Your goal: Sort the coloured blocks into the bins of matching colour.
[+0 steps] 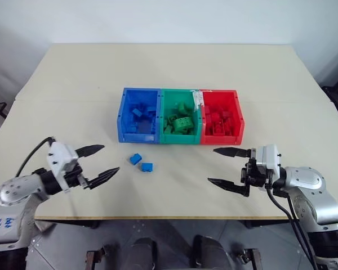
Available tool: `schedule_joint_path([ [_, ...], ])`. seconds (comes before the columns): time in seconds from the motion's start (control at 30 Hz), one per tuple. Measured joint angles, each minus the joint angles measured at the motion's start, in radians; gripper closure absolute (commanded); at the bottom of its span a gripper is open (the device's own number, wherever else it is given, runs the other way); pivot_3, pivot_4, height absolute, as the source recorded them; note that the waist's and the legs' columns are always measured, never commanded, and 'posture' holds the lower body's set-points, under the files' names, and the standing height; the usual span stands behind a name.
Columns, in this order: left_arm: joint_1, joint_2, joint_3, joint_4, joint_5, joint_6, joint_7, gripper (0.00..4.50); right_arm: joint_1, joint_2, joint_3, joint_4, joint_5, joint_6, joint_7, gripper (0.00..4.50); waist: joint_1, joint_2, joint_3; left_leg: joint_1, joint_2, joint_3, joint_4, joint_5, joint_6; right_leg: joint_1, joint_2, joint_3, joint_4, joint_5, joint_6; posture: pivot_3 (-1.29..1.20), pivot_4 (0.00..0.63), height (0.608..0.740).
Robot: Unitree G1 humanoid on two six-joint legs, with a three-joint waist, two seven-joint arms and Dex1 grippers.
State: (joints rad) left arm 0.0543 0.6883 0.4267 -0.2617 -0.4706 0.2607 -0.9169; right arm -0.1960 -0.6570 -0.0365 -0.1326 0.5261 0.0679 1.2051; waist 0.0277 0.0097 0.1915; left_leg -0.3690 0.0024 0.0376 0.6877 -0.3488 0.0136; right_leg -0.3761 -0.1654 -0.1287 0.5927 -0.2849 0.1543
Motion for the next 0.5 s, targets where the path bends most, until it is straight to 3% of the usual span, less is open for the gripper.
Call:
schedule_joint_path([
  [0.2,0.071,0.015,0.040,0.001,0.006,-0.019,-0.001,0.01,-0.023,-0.009,0.017,0.057,-0.033,-0.006,0.055,0.00,-0.002,0.000,0.000,0.000,0.000,0.003,-0.001,0.000,0.000,0.000,0.000,-0.001,0.000,0.000,0.000,0.00,0.150,0.740],
  [0.33,0.005,0.056,-0.078,-0.055,0.010,-0.008,-0.023,0.01,-0.023,-0.023,0.013,0.057,-0.040,-0.006,0.055,0.00,-0.003,0.000,0.000,0.000,0.000,0.002,-0.001,0.000,0.000,0.000,0.000,0.000,0.000,0.000,0.000,0.00,0.150,0.740],
  [0.5,-0.221,0.097,-0.369,0.008,0.176,-0.016,-0.064,0.01,0.019,-0.048,-0.020,0.057,-0.051,-0.005,0.046,0.00,-0.003,0.000,0.000,0.000,-0.001,0.006,-0.001,0.000,-0.001,-0.001,0.000,0.000,0.000,0.000,0.000,0.00,0.150,0.740],
])
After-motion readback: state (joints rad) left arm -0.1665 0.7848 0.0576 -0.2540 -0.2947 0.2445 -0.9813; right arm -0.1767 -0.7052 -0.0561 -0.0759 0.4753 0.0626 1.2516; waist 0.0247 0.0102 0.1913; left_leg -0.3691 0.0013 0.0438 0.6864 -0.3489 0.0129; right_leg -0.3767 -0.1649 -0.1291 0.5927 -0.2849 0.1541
